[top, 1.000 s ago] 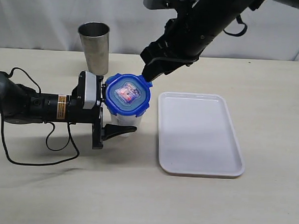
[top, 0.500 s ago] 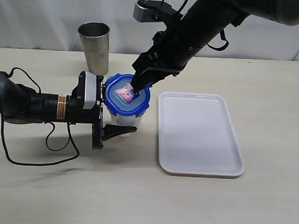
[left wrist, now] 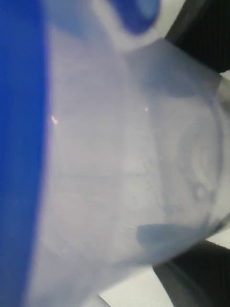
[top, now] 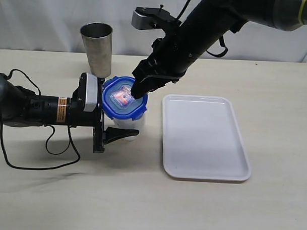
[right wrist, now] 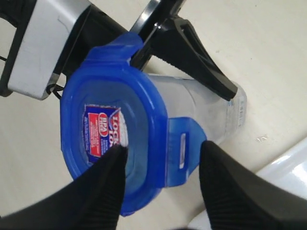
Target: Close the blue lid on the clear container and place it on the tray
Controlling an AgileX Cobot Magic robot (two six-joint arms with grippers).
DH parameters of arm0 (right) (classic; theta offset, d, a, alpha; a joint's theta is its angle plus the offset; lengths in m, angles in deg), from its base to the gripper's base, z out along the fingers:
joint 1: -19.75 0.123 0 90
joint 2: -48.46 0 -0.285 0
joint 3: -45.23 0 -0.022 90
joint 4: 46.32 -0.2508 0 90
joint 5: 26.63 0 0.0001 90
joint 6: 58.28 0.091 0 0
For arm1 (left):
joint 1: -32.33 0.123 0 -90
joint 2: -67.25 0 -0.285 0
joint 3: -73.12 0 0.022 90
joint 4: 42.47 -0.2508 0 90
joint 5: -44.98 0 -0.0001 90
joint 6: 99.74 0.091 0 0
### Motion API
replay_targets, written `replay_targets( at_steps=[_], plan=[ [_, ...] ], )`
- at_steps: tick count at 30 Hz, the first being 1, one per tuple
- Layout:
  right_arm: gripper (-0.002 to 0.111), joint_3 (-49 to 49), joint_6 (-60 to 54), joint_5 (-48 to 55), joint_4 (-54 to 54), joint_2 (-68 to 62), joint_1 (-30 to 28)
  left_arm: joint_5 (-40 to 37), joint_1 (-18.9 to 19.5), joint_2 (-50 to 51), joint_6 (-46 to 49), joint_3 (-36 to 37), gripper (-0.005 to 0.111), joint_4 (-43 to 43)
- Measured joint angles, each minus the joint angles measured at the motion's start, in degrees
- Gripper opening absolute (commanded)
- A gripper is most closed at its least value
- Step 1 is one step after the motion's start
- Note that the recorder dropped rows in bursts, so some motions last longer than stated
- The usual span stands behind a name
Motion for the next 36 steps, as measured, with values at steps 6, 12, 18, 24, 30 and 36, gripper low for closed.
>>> replay_targets(
  at_steps=[6, 12, 18, 24, 30, 36],
  plan=[
    [0.035, 0.35, -2.28, 1.24, -3.17, -0.88, -0.38, 0.00, 0.10, -0.11, -0.22, 0.00, 0.000, -0.35],
    [0.034, 0.35, -3.64, 2.57, -6.07, -1.84, -0.61, 0.00, 0.43, -0.11, 0.13, 0.00, 0.000, -1.08],
    [0.034, 0.58, -3.64, 2.57, -5.17, -1.93, -0.61, 0.00, 0.43, -0.11, 0.27, 0.00, 0.000, -1.15],
    [0.041, 0.58, -4.45, 2.62, -2.34, -0.58, -0.49, -0.11, 0.43, -0.11, 0.72, 0.00, 0.000, -0.68],
    [0.042, 0.07, -8.06, 3.70, 3.29, 1.22, 0.11, 0.32, 1.59, -0.11, 0.39, 0.00, 0.000, -0.98],
    [0.042, -0.07, -11.34, 5.53, 8.50, 4.34, 0.11, 0.00, 2.54, -0.11, 4.23, 0.00, 0.000, -1.78]
  ],
)
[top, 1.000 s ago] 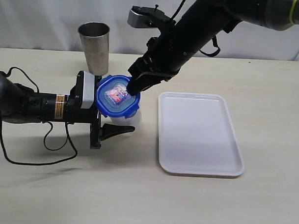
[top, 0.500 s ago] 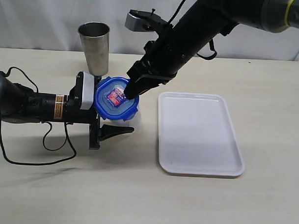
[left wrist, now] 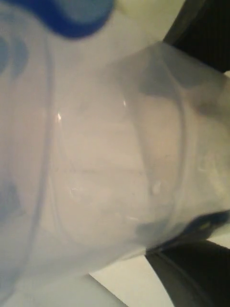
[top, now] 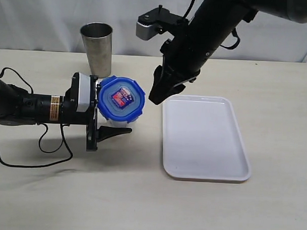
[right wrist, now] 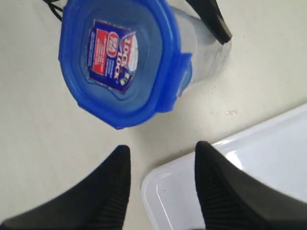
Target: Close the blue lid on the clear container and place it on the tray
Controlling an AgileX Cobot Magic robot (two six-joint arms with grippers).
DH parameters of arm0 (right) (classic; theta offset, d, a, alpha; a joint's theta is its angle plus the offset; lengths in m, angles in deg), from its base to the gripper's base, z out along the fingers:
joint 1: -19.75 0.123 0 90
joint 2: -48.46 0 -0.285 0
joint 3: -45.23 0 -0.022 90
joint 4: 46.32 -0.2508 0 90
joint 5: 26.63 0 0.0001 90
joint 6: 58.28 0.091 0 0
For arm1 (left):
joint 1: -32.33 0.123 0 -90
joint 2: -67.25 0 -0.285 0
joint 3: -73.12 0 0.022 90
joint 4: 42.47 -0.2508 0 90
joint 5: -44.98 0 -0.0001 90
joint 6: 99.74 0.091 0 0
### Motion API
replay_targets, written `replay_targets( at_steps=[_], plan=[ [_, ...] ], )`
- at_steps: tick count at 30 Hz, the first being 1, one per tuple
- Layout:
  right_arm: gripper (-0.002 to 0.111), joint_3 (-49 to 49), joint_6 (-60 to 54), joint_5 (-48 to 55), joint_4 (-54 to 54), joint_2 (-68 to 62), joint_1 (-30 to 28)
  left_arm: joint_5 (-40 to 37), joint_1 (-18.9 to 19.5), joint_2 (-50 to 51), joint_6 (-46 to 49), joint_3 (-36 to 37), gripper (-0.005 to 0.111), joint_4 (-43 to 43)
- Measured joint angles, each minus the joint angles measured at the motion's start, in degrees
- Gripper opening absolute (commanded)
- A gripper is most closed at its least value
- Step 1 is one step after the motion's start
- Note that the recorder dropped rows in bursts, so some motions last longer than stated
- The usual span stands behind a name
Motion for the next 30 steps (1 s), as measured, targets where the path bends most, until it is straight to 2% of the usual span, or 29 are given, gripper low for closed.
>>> replay_targets(
  at_steps=[6, 10, 14, 16, 21, 26, 30],
  plan=[
    [0.042, -1.01, -15.13, 0.23, -3.59, 4.84, 0.27, 0.00, 0.00, 0.00, 6.24, 0.00, 0.000, -0.96],
    [0.042, -3.41, -24.48, -2.09, -3.13, 7.68, 3.59, 0.00, 0.00, 0.00, 8.56, 0.00, 0.000, -1.65],
    [0.042, -4.47, -21.42, -8.83, 3.71, 8.15, 9.06, -0.53, -0.37, -0.37, 7.92, 0.00, 0.000, -1.99],
    [0.042, -4.62, -16.64, -11.67, 9.68, 8.15, 11.64, -4.29, -1.29, -2.35, 5.74, 0.00, 0.000, -3.72],
    [0.042, -4.62, -16.18, -10.55, 14.24, 8.15, 12.62, -12.21, -3.34, -7.06, 1.99, 0.00, 0.000, -9.74],
    [0.042, -5.99, -24.50, -7.84, 12.15, 8.04, 12.66, -15.02, -5.38, -7.43, 1.51, 0.10, 0.000, -10.71],
    [0.044, -6.21, -24.79, -8.76, 11.66, 6.19, 12.75, -15.80, -7.14, -7.43, 1.51, 0.10, 0.000, -10.71]
  ],
)
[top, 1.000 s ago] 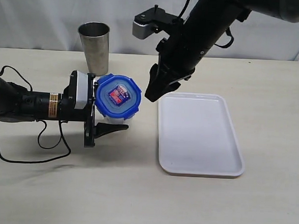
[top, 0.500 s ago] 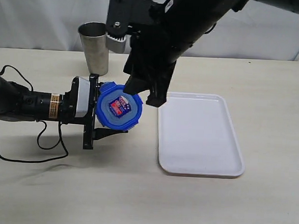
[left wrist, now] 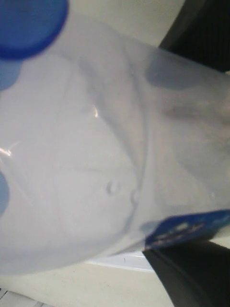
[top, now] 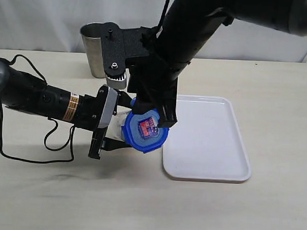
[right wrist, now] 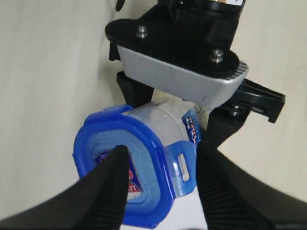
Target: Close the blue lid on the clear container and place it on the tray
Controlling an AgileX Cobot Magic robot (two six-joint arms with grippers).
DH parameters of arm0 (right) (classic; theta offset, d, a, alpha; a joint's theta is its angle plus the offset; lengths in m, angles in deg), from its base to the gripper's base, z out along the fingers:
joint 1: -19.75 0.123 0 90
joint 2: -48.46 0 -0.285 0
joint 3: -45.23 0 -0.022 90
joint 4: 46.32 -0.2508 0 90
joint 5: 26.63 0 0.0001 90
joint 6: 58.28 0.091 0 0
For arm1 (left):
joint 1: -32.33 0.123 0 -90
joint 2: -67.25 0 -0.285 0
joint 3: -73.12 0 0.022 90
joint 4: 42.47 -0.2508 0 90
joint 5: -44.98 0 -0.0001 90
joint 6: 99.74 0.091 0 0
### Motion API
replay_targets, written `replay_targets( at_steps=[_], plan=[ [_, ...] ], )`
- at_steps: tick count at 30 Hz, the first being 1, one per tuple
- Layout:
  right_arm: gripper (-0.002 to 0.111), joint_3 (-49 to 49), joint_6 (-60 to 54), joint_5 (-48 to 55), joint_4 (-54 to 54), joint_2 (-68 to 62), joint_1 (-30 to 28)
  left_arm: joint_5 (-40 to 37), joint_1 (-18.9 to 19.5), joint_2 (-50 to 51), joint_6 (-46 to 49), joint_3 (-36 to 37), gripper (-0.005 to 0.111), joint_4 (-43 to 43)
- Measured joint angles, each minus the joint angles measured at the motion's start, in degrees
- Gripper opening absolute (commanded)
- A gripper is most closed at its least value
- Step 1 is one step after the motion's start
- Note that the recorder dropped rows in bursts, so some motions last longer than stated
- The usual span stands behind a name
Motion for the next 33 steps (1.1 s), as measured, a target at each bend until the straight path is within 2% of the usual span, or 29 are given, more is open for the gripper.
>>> replay_targets(
  at_steps=[5, 18, 24, 33],
  plan=[
    [0.044, -0.12, 2.54, -0.40, 5.28, -2.90, 0.00, 0.00, -0.09, 0.00, 0.00, 0.00, 0.000, -0.14],
    [0.043, 0.08, 2.11, 0.56, 5.46, -5.25, 0.00, -0.38, -0.09, 0.00, -0.26, 0.00, 0.000, -0.73],
    [0.028, 0.12, 1.96, 0.87, 5.82, -5.49, 0.00, -0.59, 0.13, 0.00, -0.26, 0.00, 0.000, -0.84],
    [0.029, 0.12, 6.28, 0.06, 13.94, -5.58, 3.51, -0.62, 0.59, 0.00, -0.58, 0.00, 0.000, -0.84]
  ],
)
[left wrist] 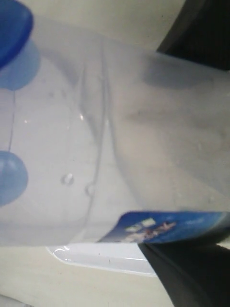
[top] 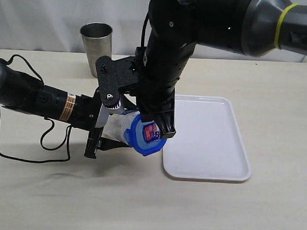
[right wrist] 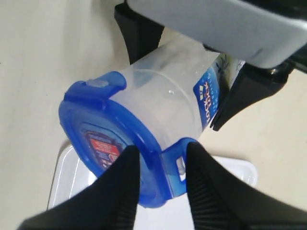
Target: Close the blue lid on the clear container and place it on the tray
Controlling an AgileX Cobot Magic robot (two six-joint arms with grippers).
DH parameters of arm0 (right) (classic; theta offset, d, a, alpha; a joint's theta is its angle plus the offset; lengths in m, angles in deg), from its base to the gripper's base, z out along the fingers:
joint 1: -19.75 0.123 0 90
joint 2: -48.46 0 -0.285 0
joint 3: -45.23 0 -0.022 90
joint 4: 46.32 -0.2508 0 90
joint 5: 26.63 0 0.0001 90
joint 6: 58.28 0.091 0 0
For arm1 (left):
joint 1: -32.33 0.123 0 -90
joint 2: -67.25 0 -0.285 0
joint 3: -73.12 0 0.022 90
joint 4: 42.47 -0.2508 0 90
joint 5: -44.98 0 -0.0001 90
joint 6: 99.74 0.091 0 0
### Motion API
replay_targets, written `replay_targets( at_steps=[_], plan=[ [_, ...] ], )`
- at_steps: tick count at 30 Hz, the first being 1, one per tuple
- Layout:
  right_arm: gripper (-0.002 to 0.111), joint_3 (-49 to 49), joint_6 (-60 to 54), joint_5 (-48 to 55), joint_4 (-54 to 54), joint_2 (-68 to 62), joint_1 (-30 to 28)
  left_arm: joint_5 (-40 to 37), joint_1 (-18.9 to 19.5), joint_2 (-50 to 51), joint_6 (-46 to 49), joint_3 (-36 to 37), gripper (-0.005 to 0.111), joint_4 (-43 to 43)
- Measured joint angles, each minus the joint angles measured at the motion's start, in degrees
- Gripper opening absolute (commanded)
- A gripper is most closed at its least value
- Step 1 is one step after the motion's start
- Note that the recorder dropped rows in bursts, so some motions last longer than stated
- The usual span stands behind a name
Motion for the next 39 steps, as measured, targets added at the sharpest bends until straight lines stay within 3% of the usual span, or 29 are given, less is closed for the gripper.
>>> replay_targets(
  at_steps=[18, 39],
  plan=[
    [0.019, -0.73, 1.42, -0.92, 2.38, -0.56, 0.61, 0.36, 0.14, 0.19, 0.00, 0.00, 0.000, 0.21],
    [0.019, -2.04, -0.64, -2.43, -1.06, -2.27, 0.40, 2.30, 1.24, 0.58, -0.73, 0.10, 0.000, -1.99]
  ],
)
